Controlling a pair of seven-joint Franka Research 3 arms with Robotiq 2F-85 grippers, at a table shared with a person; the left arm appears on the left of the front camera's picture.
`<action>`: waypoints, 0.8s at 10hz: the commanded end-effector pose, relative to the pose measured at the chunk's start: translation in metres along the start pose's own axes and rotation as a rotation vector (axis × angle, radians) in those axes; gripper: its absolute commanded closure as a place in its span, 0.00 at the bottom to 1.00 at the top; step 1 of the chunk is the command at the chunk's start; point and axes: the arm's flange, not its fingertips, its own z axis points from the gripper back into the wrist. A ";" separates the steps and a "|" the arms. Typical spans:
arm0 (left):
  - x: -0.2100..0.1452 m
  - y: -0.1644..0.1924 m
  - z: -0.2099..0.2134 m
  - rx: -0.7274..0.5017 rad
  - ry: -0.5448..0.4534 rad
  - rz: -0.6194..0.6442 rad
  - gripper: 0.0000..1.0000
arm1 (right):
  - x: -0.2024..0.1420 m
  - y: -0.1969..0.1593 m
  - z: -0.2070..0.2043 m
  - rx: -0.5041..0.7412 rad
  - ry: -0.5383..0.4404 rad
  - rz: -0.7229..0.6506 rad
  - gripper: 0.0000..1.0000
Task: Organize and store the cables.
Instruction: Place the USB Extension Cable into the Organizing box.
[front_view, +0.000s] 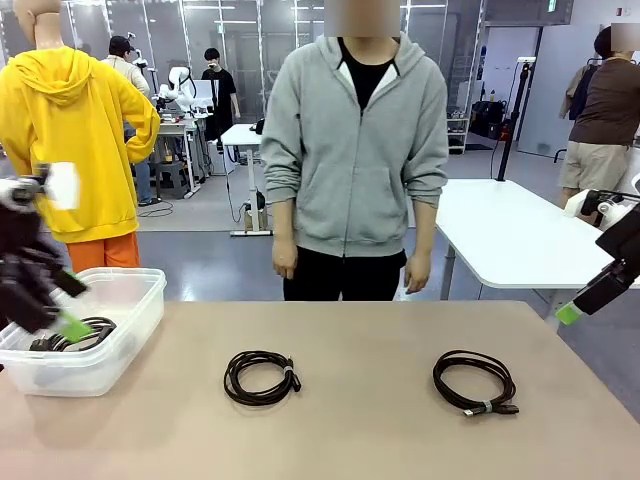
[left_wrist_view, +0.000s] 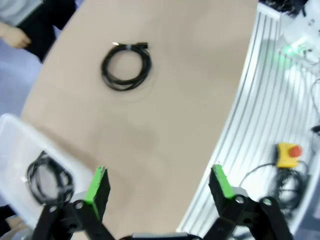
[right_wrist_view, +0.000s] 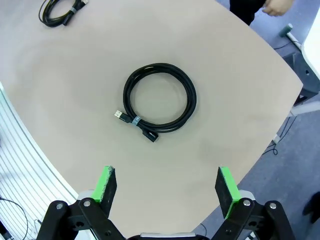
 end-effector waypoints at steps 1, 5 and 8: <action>0.056 0.006 -0.034 -0.009 0.070 0.056 0.00 | 0.003 0.001 0.002 -0.012 0.011 -0.025 0.00; 0.124 -0.024 -0.115 0.003 0.157 0.008 0.00 | 0.003 0.001 0.002 -0.012 0.011 -0.025 0.00; 0.119 -0.030 -0.115 -0.028 0.147 0.010 0.00 | 0.003 0.001 0.002 -0.012 0.011 -0.025 0.00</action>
